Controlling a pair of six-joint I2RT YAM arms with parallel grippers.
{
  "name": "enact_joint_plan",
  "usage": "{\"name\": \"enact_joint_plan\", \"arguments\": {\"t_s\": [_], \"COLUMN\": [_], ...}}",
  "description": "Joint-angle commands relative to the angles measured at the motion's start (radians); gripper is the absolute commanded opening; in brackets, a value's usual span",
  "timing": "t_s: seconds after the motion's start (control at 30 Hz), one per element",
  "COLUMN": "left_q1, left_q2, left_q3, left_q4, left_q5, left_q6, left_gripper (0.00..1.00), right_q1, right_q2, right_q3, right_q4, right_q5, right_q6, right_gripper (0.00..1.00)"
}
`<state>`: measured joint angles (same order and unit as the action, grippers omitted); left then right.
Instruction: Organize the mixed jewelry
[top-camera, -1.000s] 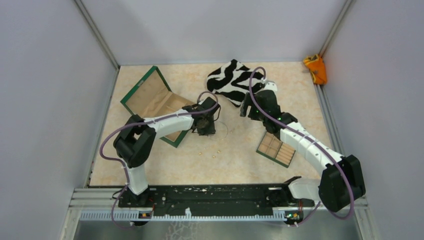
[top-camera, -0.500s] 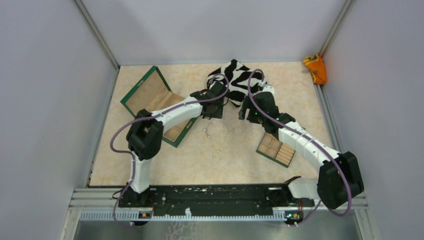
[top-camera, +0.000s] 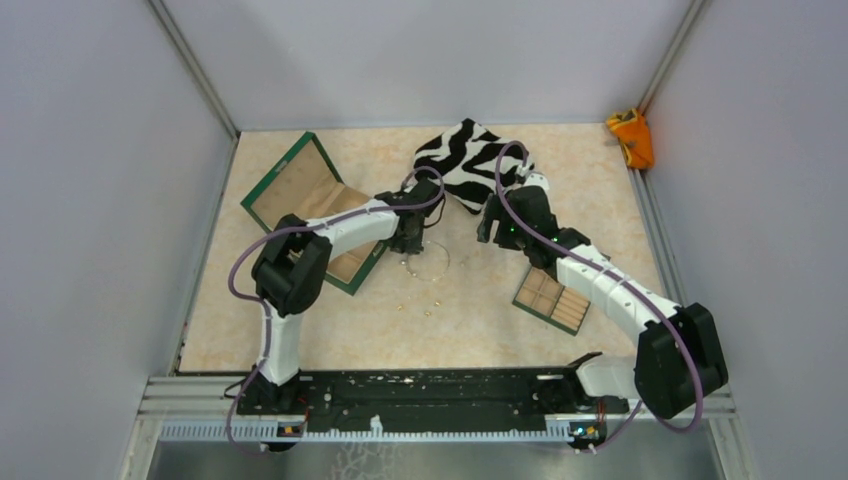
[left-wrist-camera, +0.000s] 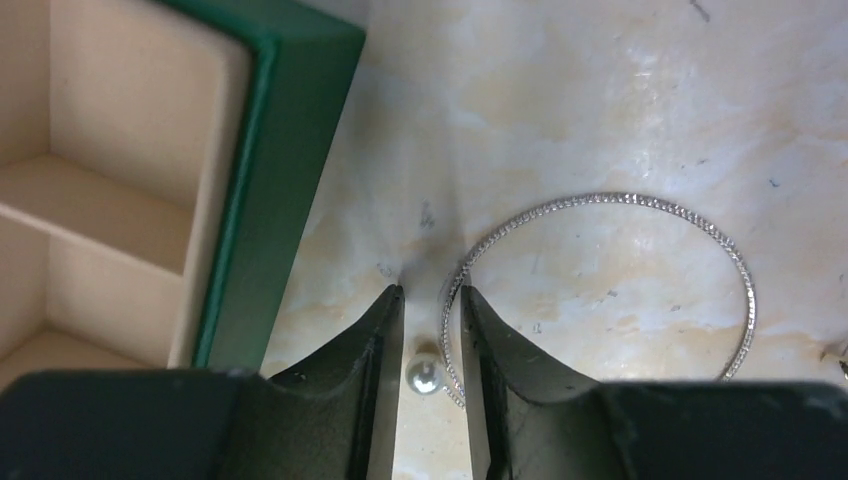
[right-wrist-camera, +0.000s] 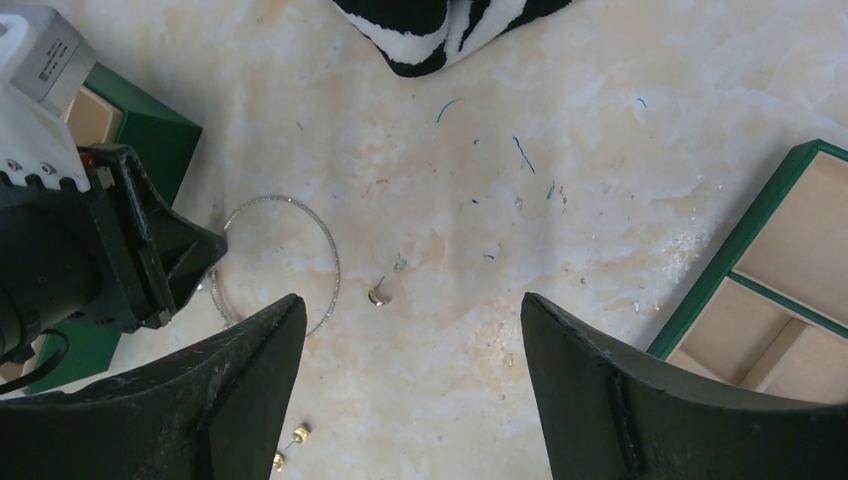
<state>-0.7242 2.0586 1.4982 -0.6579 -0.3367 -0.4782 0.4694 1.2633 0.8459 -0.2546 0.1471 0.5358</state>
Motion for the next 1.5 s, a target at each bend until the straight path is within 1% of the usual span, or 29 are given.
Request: {"name": "enact_joint_plan", "arguments": {"t_s": [0.0, 0.1, 0.27, 0.33, 0.43, 0.5, 0.57, 0.6, 0.7, 0.87, 1.13, 1.23, 1.33, 1.47], "left_q1": [0.0, 0.0, -0.002, -0.001, -0.001, -0.001, -0.002, -0.002, 0.0, 0.01, 0.022, 0.023, 0.025, 0.025], "left_q2": [-0.049, -0.089, -0.173, -0.2, -0.21, -0.193, -0.176, -0.166, -0.125, -0.063, -0.087, -0.107, -0.119, -0.124], "left_q3": [-0.08, -0.124, -0.2, -0.225, -0.246, -0.224, -0.194, -0.18, -0.136, -0.087, -0.166, -0.209, -0.238, -0.238], "left_q4": [-0.025, -0.035, -0.028, -0.012, 0.014, 0.004, 0.0, 0.0, 0.003, -0.021, -0.017, 0.002, 0.023, 0.025], "left_q5": [0.001, 0.008, 0.046, 0.077, 0.085, 0.062, 0.044, 0.036, 0.01, -0.008, -0.001, 0.017, 0.03, 0.015], "left_q6": [-0.068, -0.12, -0.208, -0.222, -0.236, -0.231, -0.215, -0.203, -0.17, -0.173, -0.229, -0.239, -0.241, -0.235], "left_gripper": [0.33, 0.29, 0.28, 0.28, 0.29, 0.33, 0.43, 0.46, 0.47, 0.43, 0.39, 0.32, 0.24, 0.12], "right_q1": [0.011, 0.011, 0.011, 0.011, 0.011, 0.01, 0.011, 0.011, 0.011, 0.011, 0.011, 0.011, 0.011, 0.011], "right_q2": [0.002, 0.014, 0.025, 0.03, 0.04, 0.046, 0.046, 0.046, 0.045, 0.04, 0.037, 0.04, 0.045, 0.054], "right_q3": [0.026, 0.036, 0.036, 0.03, 0.026, 0.025, 0.027, 0.027, 0.037, 0.053, 0.03, 0.027, 0.03, 0.034], "right_q4": [0.037, 0.038, 0.049, 0.058, 0.071, 0.075, 0.072, 0.073, 0.071, 0.069, 0.065, 0.069, 0.069, 0.064], "right_q5": [-0.022, -0.027, -0.035, -0.041, -0.054, -0.061, -0.067, -0.066, -0.068, -0.068, -0.067, -0.07, -0.072, -0.083], "right_q6": [0.008, 0.002, -0.001, -0.001, 0.003, 0.006, 0.006, 0.006, 0.009, 0.011, 0.017, 0.021, 0.02, 0.018], "right_gripper": [0.79, 0.79, 0.79, 0.79, 0.79, 0.79, 0.79, 0.79, 0.79, 0.79, 0.79, 0.79, 0.79, 0.79]}}
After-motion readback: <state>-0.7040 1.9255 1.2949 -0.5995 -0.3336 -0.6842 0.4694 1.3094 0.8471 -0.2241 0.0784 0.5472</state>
